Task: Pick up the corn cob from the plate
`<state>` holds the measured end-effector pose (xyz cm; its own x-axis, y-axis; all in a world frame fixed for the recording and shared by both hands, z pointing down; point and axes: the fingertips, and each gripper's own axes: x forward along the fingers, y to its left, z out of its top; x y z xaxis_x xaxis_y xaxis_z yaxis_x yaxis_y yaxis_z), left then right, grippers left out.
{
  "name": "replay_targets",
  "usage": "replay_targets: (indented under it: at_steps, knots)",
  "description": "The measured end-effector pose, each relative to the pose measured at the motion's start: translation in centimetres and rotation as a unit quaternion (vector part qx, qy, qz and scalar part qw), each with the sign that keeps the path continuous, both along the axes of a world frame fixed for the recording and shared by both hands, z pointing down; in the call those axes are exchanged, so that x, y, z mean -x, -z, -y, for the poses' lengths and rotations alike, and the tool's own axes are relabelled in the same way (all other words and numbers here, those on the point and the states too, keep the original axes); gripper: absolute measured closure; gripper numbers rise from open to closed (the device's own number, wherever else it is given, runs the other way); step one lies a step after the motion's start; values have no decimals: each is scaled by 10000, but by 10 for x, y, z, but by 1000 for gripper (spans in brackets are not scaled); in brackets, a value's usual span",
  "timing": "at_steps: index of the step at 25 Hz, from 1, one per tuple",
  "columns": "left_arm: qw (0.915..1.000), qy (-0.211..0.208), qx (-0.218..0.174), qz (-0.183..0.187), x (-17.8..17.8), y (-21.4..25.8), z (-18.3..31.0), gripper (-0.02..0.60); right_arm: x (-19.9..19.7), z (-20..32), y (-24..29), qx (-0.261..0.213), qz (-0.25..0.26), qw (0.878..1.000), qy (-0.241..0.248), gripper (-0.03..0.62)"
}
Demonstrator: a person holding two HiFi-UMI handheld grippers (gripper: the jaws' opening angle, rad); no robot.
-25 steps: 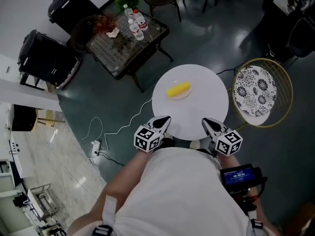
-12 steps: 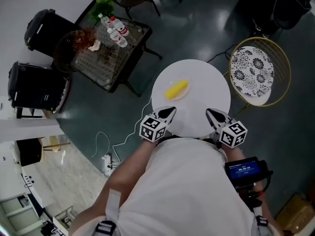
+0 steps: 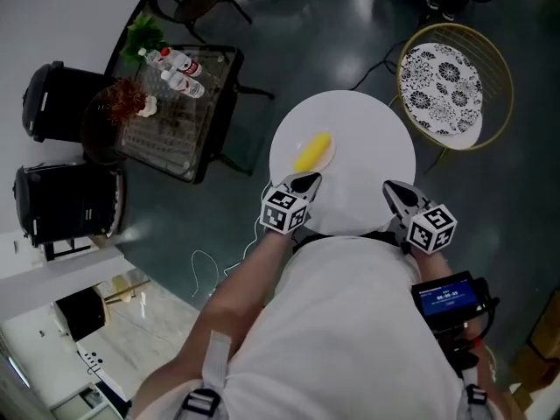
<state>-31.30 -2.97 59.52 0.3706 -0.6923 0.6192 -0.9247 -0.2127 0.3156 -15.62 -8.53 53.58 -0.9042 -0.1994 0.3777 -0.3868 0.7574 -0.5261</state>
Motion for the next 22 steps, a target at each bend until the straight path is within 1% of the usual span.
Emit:
replay_targets:
  at_steps: [5, 10, 15, 22]
  knots:
    - [9986, -160, 421, 283, 6, -26, 8, 574, -14, 3, -12, 128, -1, 9994, -323, 586]
    - [9946, -335, 779, 603, 18, -44, 18, 572, -23, 3, -19, 244, 48, 9980, -581, 586]
    - [9897, -518, 1025, 855, 25, -56, 29, 572, -33, -3, -27, 381, 37, 9967, -717, 586]
    - [9824, -739, 1267, 1155, 37, -70, 45, 571, -41, -5, -33, 496, 90, 9943, -944, 586]
